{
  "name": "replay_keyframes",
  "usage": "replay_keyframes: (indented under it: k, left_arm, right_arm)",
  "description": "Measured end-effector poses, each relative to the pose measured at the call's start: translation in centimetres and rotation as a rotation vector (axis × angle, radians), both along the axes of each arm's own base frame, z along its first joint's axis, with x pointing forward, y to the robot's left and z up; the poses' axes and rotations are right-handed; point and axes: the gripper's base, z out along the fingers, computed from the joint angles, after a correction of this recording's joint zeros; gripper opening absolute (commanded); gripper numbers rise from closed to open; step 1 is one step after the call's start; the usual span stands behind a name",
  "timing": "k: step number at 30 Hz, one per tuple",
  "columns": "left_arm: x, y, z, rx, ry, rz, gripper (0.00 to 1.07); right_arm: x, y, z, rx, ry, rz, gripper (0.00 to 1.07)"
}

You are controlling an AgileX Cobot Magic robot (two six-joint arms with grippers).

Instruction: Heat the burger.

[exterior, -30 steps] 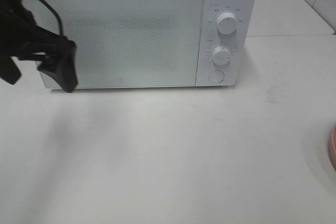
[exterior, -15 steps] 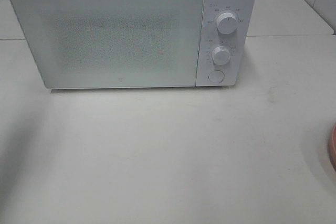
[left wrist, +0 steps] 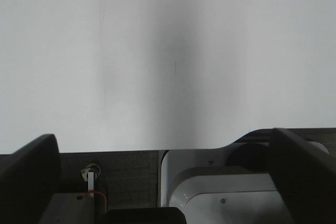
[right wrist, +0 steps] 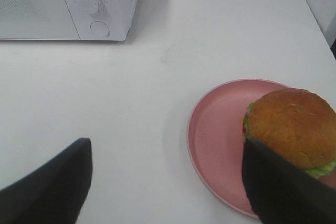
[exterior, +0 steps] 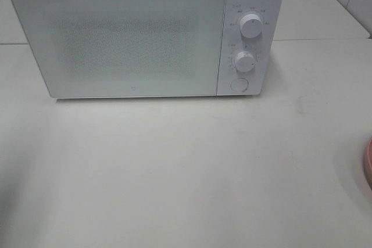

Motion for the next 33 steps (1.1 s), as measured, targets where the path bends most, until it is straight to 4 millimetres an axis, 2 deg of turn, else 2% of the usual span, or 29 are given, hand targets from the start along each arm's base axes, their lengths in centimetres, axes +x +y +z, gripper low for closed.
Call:
replay_keyframes:
  k: [3,4,6,9,11,13,14,16,17,19,22,25,28,30,33]
  left_arm:
    - [-0.6,0.0,-0.1,0.001,-0.018,0.001,1.00]
    - [-1.5,0.0,-0.3,0.005,-0.056,-0.005,1.00]
    - [-2.0,0.0,-0.4,0.008,-0.072,-0.011,1.00]
    - [-4.1,-0.1,-0.7,0.018,-0.150,-0.027,1.00]
    - [-4.6,-0.1,-0.8,0.020,-0.164,-0.030,1.00]
    - [-6.1,-0.2,-1.2,0.024,-0.233,-0.030,1.00]
    - [-6.1,-0.2,-1.2,0.024,-0.233,-0.030,1.00]
    - [-7.8,-0.2,-1.5,0.033,-0.306,-0.029,1.00]
    - [-7.8,-0.2,-1.5,0.033,-0.306,-0.029,1.00]
    - [-9.7,-0.2,-0.8,0.050,-0.435,-0.027,1.00]
    - [-10.2,-0.2,-0.6,0.052,-0.468,-0.026,1.00]
    - [-12.3,-0.2,0.0,0.058,-0.610,-0.024,1.00]
    - [-12.7,-0.3,0.1,0.060,-0.637,-0.023,1.00]
    - [-14.0,-0.3,0.3,0.059,-0.723,-0.022,1.00]
    - [-14.9,-0.4,0.3,0.061,-0.776,-0.021,1.00]
  right_arm:
    - [0.0,0.0,0.0,0.000,0.000,0.000,0.75]
    - [0.0,0.0,0.0,0.000,0.000,0.000,0.75]
    - [0.0,0.0,0.0,0.000,0.000,0.000,0.75]
    - [0.0,0.0,0.0,0.000,0.000,0.000,0.75]
    - [0.0,0.0,0.0,0.000,0.000,0.000,0.75]
    - [0.0,0.0,0.0,0.000,0.000,0.000,0.75]
    - [0.0,0.0,0.0,0.000,0.000,0.000,0.75]
    - [0.0,0.0,0.0,0.000,0.000,0.000,0.75]
    - [0.0,0.0,0.0,0.000,0.000,0.000,0.75]
    - [0.0,0.0,0.0,0.000,0.000,0.000,0.75]
    - [0.0,0.0,0.0,0.000,0.000,0.000,0.75]
    - [0.0,0.0,0.0,0.000,0.000,0.000,0.75]
    - [0.0,0.0,0.0,0.000,0.000,0.000,0.75]
    - [0.0,0.0,0.0,0.000,0.000,0.000,0.75]
    - [0.0,0.0,0.0,0.000,0.000,0.000,0.75]
